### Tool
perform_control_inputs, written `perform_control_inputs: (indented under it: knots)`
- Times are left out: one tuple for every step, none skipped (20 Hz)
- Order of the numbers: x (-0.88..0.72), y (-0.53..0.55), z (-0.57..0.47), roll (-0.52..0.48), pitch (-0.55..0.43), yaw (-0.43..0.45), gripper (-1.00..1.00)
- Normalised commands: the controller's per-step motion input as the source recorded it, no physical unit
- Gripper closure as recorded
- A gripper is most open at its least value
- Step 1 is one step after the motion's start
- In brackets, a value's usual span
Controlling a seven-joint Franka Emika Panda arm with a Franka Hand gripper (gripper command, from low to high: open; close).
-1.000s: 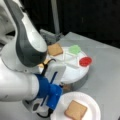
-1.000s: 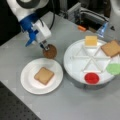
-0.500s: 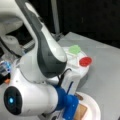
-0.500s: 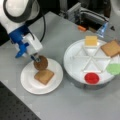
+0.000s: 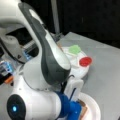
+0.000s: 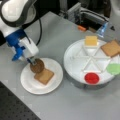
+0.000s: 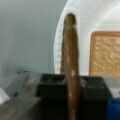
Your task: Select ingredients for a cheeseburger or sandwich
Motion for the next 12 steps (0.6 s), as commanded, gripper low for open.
perform_control_inputs:
  knots:
    - [0.19, -0.16, -0.21, 0.104, -0.022, 0.218, 1.0]
    - [0.17, -0.16, -0.21, 0.105, -0.016, 0.221, 1.0]
    - [0.16, -0.17, -0.18, 0.106, -0.007, 0.218, 1.0]
    - [0.16, -0.17, -0.17, 0.105, -0.004, 0.21, 1.0]
    - [0.15, -0.17, -0.14, 0.103, -0.009, 0.201, 1.0]
    - [0.14, -0.17, -0.15, 0.105, -0.019, 0.193, 1.0]
    - [0.13, -0.16, -0.16, 0.104, -0.028, 0.188, 1.0]
    - [0.12, -0.17, -0.17, 0.102, -0.038, 0.187, 1.0]
    - [0.11, -0.17, -0.17, 0.099, -0.042, 0.184, 1.0]
    - [0.1, -0.16, -0.16, 0.097, -0.045, 0.181, 1.0]
    - [0.08, -0.16, -0.17, 0.1, -0.048, 0.175, 1.0]
    - [0.06, -0.15, -0.16, 0.104, -0.05, 0.167, 1.0]
